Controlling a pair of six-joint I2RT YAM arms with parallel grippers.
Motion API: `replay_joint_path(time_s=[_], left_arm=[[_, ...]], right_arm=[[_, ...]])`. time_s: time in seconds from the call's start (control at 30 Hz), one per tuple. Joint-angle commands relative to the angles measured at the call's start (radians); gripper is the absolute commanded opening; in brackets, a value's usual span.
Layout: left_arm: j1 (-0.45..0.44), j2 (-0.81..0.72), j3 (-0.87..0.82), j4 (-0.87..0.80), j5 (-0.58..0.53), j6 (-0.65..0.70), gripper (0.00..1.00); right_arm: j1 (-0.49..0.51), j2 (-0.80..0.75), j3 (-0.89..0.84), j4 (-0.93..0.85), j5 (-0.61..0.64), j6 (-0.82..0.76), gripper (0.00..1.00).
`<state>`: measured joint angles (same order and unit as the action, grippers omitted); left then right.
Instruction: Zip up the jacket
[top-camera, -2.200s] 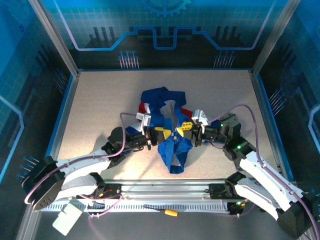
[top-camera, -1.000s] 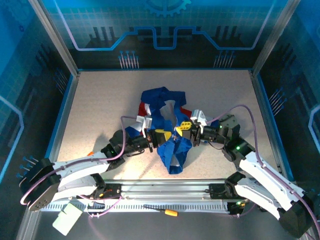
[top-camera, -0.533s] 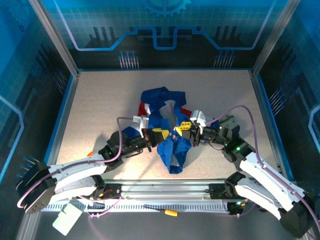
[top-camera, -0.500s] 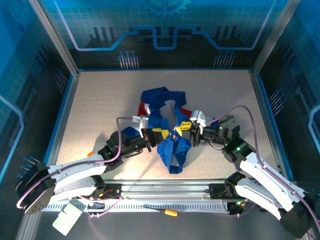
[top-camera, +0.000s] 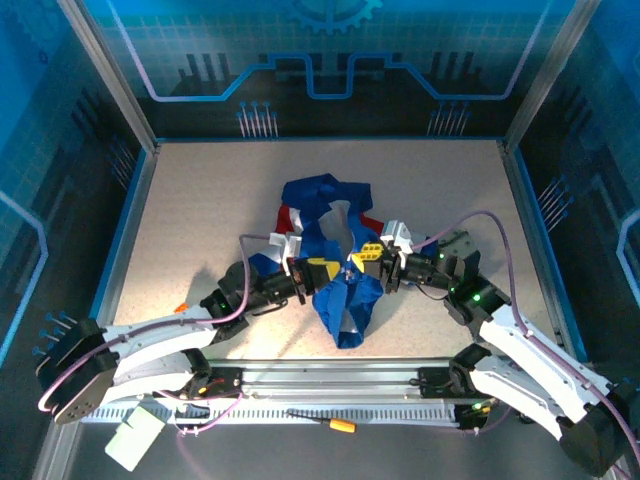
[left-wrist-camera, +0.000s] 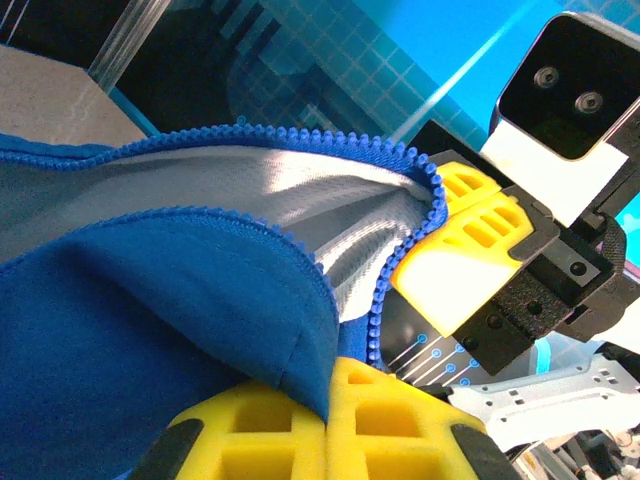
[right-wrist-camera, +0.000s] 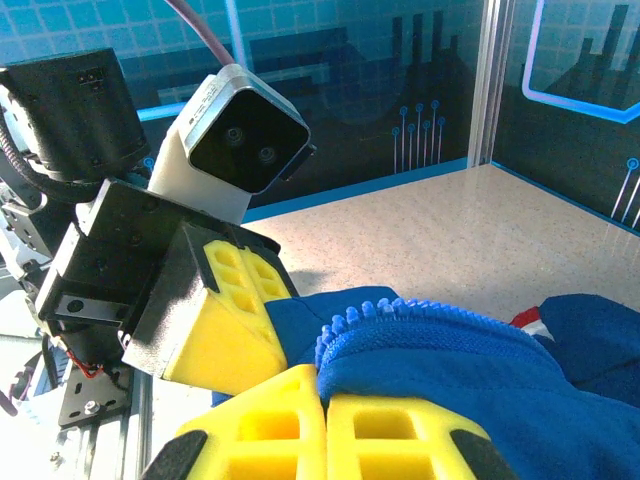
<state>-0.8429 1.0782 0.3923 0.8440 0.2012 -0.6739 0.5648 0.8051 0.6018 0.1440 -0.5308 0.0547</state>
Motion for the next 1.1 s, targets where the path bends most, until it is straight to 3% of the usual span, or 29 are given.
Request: replay_joint_path(time_s=[0.0,1.07], left_arm=[[-0.010,-0.003,-0.008,0.076,-0.007,0.008,0.00],[-0.013,-0.003,-0.021,0.092,0.002,-0.009,0.00]], right_arm=[[0.015,-0.003,-0.008,0.047,-0.018,-0.001,0.00],[0.030,0.017,0.000,0.061,-0.005,0.002,0.00]])
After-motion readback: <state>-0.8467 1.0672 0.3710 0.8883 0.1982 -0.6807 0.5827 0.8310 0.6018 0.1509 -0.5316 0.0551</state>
